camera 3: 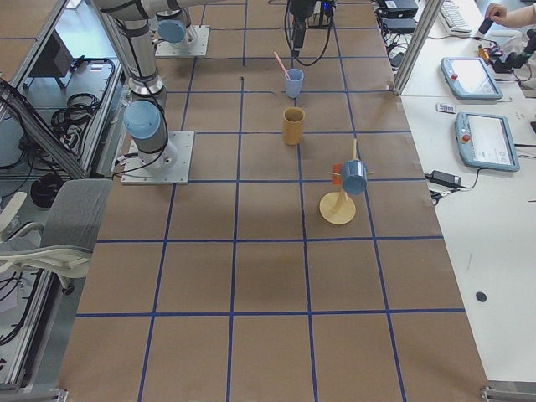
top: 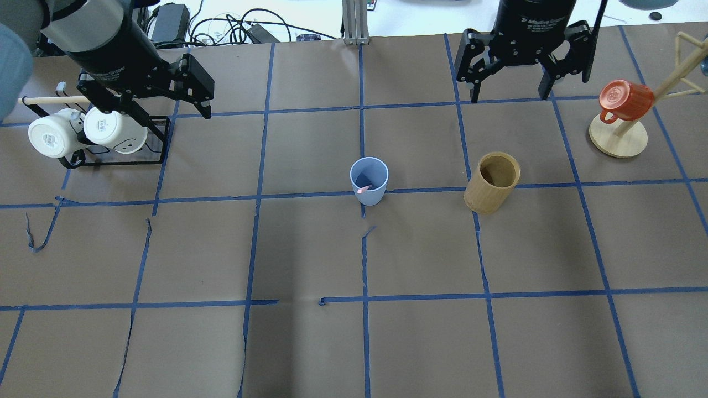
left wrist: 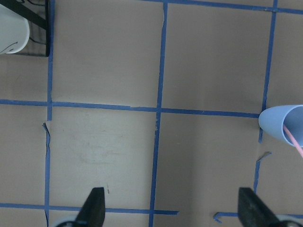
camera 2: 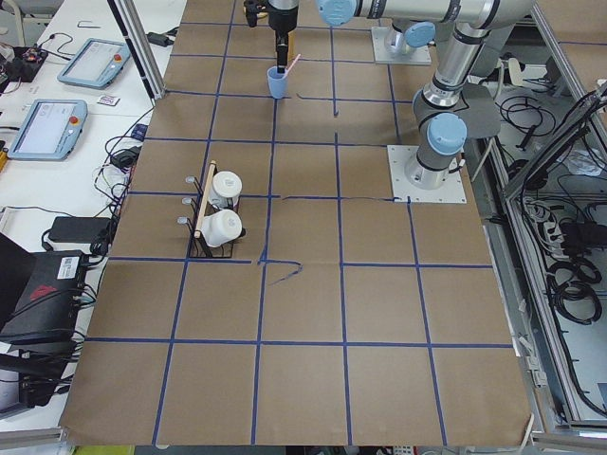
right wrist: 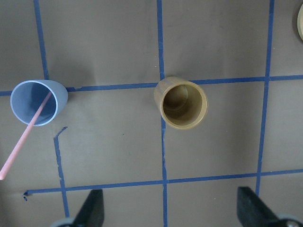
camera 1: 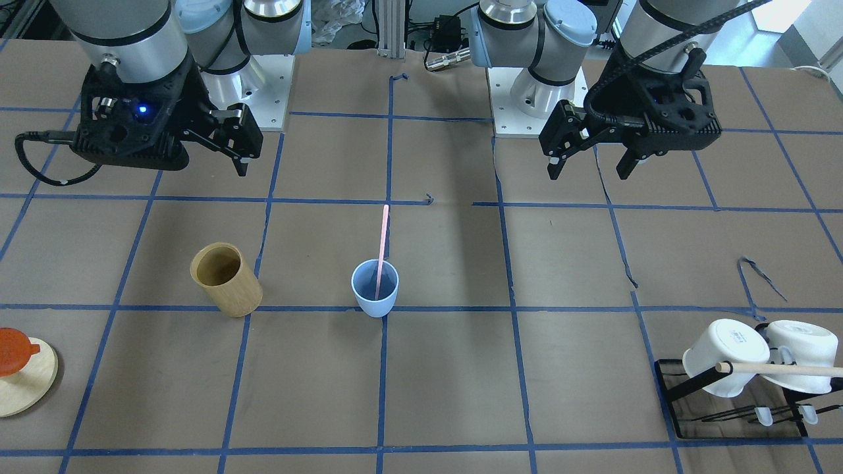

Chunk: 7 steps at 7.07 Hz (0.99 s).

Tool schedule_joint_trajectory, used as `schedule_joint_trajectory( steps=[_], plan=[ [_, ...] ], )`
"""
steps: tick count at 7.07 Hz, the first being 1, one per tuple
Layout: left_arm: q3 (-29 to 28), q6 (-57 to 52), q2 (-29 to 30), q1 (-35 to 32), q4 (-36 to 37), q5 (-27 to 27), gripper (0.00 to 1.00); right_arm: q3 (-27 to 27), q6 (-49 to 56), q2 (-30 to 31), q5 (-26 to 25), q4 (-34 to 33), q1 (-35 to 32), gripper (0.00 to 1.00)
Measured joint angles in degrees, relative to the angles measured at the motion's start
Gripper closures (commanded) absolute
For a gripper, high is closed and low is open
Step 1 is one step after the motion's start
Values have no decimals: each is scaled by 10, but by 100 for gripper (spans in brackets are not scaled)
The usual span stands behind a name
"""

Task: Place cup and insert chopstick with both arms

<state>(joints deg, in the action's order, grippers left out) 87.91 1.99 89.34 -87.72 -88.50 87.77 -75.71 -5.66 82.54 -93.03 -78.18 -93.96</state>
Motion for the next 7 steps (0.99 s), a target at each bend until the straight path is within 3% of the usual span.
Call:
schedule_joint_trajectory(
  steps=[3,7],
  plan=[
    [-2,0,0,0,-1,0,0,-54,15,37,0,-8,7,5],
    [-2,-1,-1,1,-2,1,0,-96,18,62,0,-28,7,2]
  ],
)
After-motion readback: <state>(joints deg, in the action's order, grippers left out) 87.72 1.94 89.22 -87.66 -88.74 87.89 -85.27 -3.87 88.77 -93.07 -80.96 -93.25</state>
